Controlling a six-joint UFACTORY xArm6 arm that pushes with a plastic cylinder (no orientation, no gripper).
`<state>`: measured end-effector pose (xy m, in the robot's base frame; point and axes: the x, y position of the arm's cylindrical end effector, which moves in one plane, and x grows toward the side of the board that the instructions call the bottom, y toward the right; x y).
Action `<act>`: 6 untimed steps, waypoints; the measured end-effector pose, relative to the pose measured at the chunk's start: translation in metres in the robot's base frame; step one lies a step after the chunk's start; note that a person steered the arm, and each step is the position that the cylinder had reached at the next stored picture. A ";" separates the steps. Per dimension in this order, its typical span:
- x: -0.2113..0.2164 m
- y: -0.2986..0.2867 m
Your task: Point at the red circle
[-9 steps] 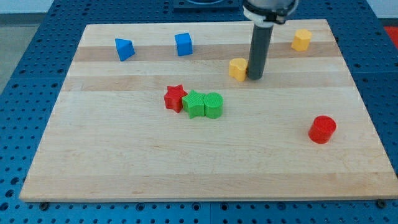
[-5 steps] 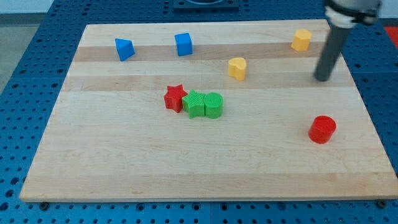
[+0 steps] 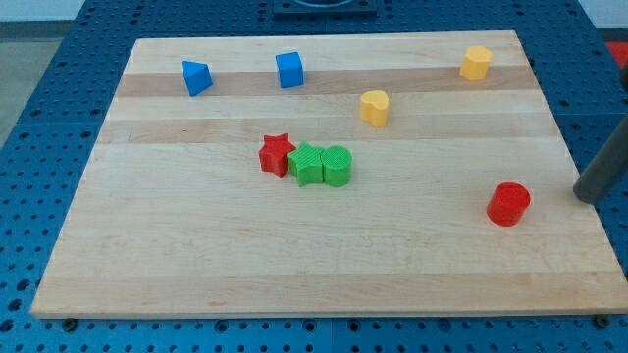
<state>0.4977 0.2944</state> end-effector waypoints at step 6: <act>0.026 -0.090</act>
<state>0.5233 0.2044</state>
